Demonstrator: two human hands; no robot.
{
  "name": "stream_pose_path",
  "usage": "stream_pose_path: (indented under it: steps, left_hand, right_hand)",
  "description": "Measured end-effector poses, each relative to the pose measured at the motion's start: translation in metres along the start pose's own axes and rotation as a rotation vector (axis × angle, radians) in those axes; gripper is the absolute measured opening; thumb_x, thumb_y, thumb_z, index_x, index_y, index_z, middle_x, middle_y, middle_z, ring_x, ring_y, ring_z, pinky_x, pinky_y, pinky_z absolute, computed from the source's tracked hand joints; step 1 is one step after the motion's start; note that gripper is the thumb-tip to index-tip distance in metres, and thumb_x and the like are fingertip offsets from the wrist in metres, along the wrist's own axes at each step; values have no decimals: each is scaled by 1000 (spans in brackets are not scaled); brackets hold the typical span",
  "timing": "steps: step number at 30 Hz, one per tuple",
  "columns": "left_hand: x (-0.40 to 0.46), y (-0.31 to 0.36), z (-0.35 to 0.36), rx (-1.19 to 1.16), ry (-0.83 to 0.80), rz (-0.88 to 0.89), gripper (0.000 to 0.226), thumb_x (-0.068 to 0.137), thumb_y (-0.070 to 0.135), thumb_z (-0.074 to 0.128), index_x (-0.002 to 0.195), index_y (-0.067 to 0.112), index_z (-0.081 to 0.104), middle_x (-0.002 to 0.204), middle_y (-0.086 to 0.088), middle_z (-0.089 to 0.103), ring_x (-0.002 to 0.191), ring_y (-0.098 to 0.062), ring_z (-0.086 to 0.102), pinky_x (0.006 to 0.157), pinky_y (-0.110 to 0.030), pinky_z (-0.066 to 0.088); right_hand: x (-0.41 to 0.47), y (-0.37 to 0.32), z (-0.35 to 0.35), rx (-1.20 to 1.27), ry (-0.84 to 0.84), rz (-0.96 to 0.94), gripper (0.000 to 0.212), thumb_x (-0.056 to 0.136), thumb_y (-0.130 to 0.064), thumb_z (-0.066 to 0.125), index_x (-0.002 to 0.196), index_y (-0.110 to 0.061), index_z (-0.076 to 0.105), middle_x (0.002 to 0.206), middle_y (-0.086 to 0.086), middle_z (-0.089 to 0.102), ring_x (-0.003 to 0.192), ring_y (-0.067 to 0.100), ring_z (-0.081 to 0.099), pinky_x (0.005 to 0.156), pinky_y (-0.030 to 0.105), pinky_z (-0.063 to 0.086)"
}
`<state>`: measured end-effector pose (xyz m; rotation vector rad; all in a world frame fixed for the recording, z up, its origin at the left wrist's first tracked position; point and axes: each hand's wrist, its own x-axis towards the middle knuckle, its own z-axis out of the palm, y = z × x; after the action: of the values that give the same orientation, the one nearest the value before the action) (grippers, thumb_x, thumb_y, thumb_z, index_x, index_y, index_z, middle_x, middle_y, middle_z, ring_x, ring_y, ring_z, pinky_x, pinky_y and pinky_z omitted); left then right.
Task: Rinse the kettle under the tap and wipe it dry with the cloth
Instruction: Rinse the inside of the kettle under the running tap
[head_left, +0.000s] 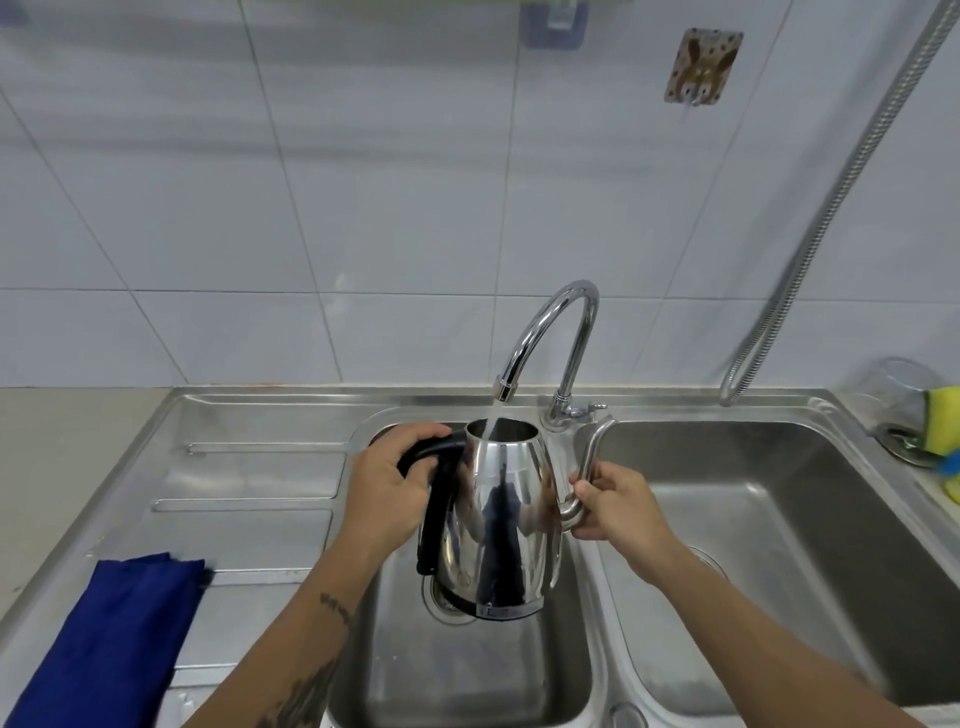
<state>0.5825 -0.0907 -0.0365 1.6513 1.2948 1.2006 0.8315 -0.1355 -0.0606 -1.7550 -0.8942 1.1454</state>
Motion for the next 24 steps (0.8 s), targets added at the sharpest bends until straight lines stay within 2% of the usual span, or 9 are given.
stream_pose_path:
  steps: [4,8,11,13,15,18,21,23,24]
  left_hand:
    - [-8,2,1,73,56,172,43,84,-11,61,103,25,74,105,21,68,106,-2,62,94,-15,47]
    - [-13,0,4,120,69,225,42,83,-10,62,103,24,74,105,22,69,106,0,63,96,-14,47]
    - [-15,0,5,46,83,159,45,84,-12,61,99,29,74,100,31,68,103,5,63,91,-8,45]
    - [-15,0,4,1,80,115,50,84,-13,60,97,35,71,99,34,67,100,7,63,87,-3,43]
    - [-12,-3,4,-7,67,89,51,85,-12,60,97,37,70,99,32,68,99,7,63,87,-3,43]
    - [-5,-7,5,5,43,53,47,86,-10,60,99,34,72,102,27,69,101,4,64,86,-3,44]
    - [1,-9,6,8,8,24,43,86,-10,60,100,28,73,102,28,68,101,6,62,85,-2,43]
    - [6,-12,6,7,0,6,44,86,-11,60,99,28,74,101,29,69,102,7,62,86,-2,42]
    - [8,-14,5,8,-3,-1,44,85,-11,60,99,29,74,100,29,69,102,6,63,87,-2,42]
  right_hand:
    - [-8,1,-4,9,-34,-6,16,99,-2,51,95,-8,65,87,13,73,80,28,76,65,37,62]
    - [-9,-3,-16,-3,-129,77,12,99,-4,52,101,-6,64,88,12,71,76,27,74,75,45,63]
    - [1,-13,-37,62,-306,197,27,95,4,47,115,-6,64,108,21,74,95,40,73,84,48,60]
    - [16,-18,-49,145,-197,167,38,91,11,46,122,-4,61,114,23,71,99,41,71,89,50,58]
    - [34,-25,-53,112,19,74,39,91,12,49,125,-4,59,108,20,69,87,33,69,88,50,56]
    - [58,-37,-50,-54,42,-39,51,91,10,48,133,-20,54,104,11,61,87,28,63,89,52,56]
    - [82,-38,-46,-415,0,-196,51,88,4,56,132,-21,60,116,3,66,104,25,65,90,40,52]
    - [93,-36,-45,-582,4,-285,39,88,-5,64,125,-19,67,109,-3,69,103,15,65,88,24,44]
    - [98,-36,-46,-583,11,-291,34,89,-10,66,121,-20,69,105,-4,70,99,12,64,84,21,43]
